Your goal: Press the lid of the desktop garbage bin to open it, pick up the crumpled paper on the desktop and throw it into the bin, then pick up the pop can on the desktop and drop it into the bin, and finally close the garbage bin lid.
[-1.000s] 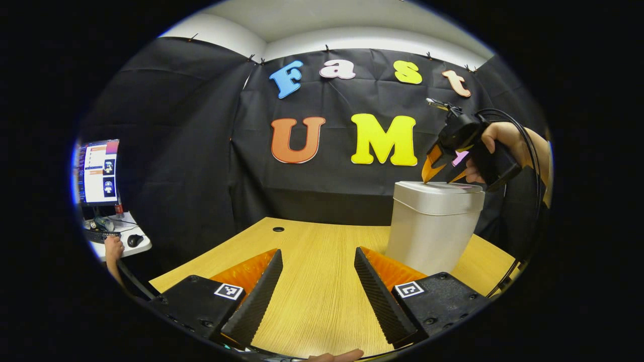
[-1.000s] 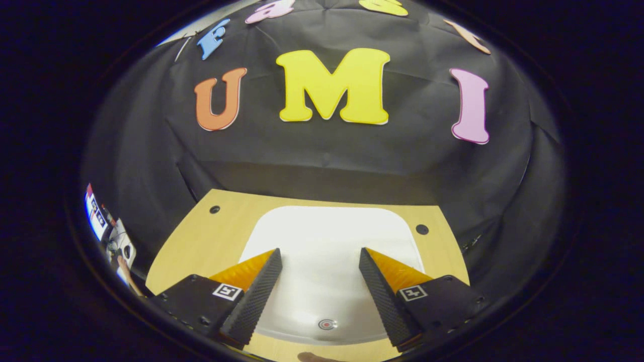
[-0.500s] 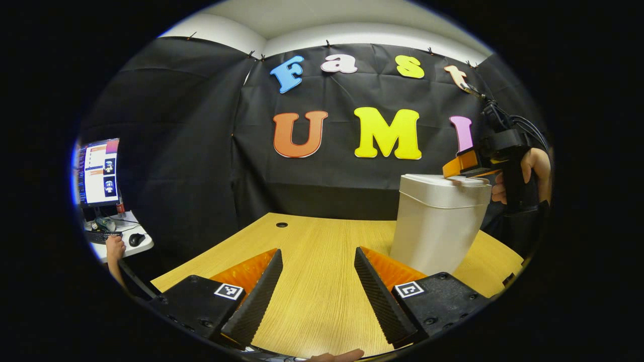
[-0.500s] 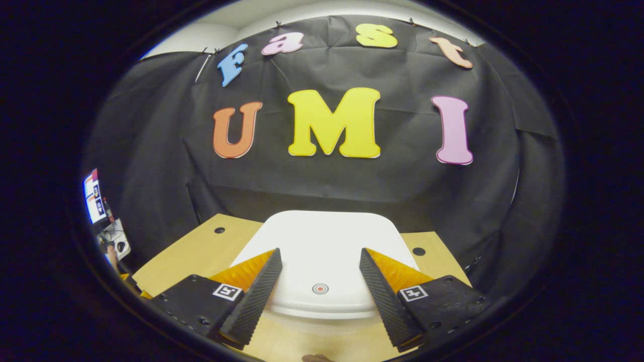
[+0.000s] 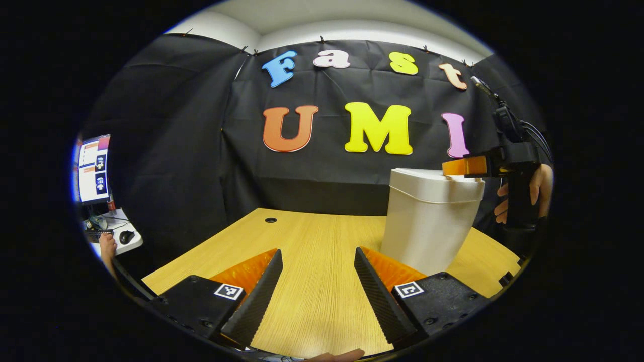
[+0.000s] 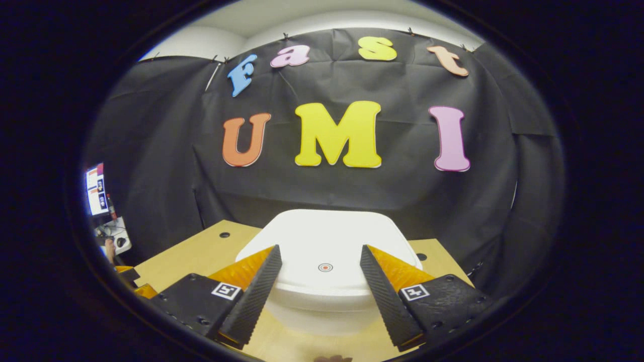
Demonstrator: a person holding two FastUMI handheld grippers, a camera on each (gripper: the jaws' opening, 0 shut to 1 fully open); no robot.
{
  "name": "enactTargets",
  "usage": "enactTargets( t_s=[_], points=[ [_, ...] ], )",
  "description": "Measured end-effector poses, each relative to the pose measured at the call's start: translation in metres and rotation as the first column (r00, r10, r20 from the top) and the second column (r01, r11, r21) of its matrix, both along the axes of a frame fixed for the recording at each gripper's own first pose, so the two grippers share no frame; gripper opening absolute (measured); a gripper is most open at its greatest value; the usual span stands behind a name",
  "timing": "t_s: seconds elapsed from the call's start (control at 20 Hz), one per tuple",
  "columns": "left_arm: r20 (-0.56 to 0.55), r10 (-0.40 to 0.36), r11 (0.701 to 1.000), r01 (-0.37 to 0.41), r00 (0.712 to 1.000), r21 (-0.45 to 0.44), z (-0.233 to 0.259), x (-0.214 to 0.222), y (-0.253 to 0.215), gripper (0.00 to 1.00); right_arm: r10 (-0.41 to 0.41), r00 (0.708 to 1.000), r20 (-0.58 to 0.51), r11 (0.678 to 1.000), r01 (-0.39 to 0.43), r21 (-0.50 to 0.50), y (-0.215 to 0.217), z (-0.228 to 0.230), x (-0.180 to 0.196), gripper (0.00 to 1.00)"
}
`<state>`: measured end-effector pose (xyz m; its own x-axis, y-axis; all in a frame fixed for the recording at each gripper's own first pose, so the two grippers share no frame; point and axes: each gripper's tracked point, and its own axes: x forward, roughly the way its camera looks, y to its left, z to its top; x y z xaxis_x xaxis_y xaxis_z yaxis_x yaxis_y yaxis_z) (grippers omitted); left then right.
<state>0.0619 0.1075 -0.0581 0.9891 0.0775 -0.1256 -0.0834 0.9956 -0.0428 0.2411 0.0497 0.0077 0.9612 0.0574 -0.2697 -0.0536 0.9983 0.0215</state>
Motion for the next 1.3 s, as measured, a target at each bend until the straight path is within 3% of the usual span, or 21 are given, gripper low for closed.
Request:
enactTargets(
  t_s=[0.1,0.2,0.5,0.7,0.9,1.1,1.15,1.2,1.3],
  points=[
    [-0.009,0.007,1.000,-0.007,1.000,-0.007,-0.003,0.001,-0.001,0.94,0.017,1.000,0.003,0.998,-0.018,0.058,0.001,-0.003,0.001,0.99],
    [-0.005,0.010,1.000,-0.010,1.000,0.000,-0.001,0.001,-0.003,0.94,0.027,0.999,0.037,0.999,-0.029,0.041,0.000,0.002,0.003,1.00],
    [0.063,0.031,0.999,-0.032,0.998,0.016,0.016,-0.004,-0.009,0.93,-0.046,0.985,0.166,0.999,0.043,0.022,-0.007,0.007,-0.016,0.97],
    [0.073,0.013,0.999,-0.016,0.997,0.032,0.016,-0.005,-0.021,0.93,-0.090,0.983,0.159,0.995,0.096,-0.034,-0.020,0.000,-0.058,0.95],
    [0.089,-0.006,0.998,0.001,0.996,0.056,0.020,-0.007,-0.038,0.93,-0.070,0.978,0.195,0.996,0.079,-0.036,-0.032,-0.003,-0.121,0.95],
    [0.087,-0.041,0.995,0.033,0.995,0.092,0.021,-0.012,-0.065,0.93,-0.065,0.982,0.177,0.997,0.070,-0.023,-0.056,-0.036,-0.183,0.98],
    [0.101,-0.060,0.994,0.050,0.993,0.097,0.025,-0.016,-0.075,0.89,-0.074,0.981,0.181,0.996,0.082,-0.034,-0.065,-0.039,-0.192,0.98],
    [0.117,-0.062,0.994,0.050,0.991,0.101,0.031,-0.020,-0.080,0.93,-0.126,0.971,0.201,0.986,0.144,-0.079,-0.089,-0.042,-0.203,0.95],
    [0.133,-0.044,0.995,0.032,0.990,0.098,0.036,-0.026,-0.081,0.93,-0.162,0.964,0.212,0.976,0.188,-0.109,-0.103,-0.046,-0.216,0.98]
  ],
)
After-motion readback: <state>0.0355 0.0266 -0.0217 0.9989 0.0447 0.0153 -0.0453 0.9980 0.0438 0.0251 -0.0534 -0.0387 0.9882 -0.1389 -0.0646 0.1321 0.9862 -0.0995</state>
